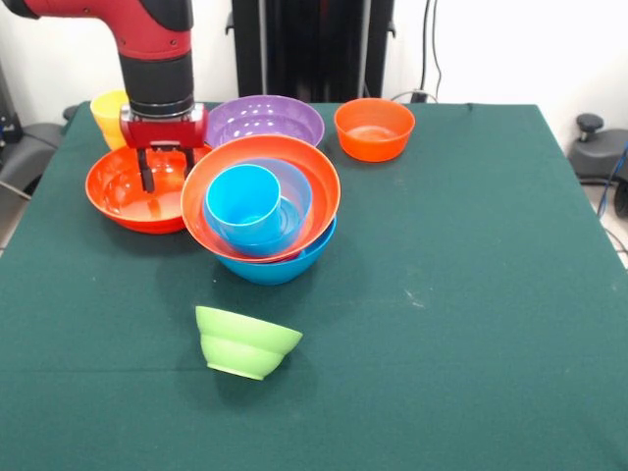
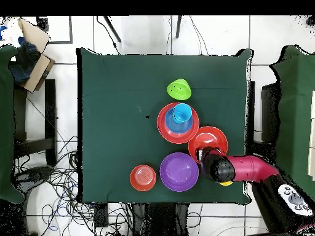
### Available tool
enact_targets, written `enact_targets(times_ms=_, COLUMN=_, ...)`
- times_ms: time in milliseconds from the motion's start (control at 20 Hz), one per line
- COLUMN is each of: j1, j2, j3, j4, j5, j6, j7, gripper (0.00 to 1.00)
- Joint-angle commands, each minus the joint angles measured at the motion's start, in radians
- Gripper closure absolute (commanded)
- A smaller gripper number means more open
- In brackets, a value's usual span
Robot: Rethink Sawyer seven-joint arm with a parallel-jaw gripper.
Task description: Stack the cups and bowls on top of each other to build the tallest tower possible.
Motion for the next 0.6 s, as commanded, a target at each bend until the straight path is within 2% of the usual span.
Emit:
enact_targets(times_ms=50, j1=-0.011, j2=-0.064, j3=0.103, j4=0.017, j5=0.026, j6=0.056, j7=-0.054, gripper=0.0)
enact_targets(times_ms=600, j1=-0.082, j2=-0.143, j3=0.186, j4=0.083, j5=0.102, j6=0.16, j7=-0.132, gripper=0.0)
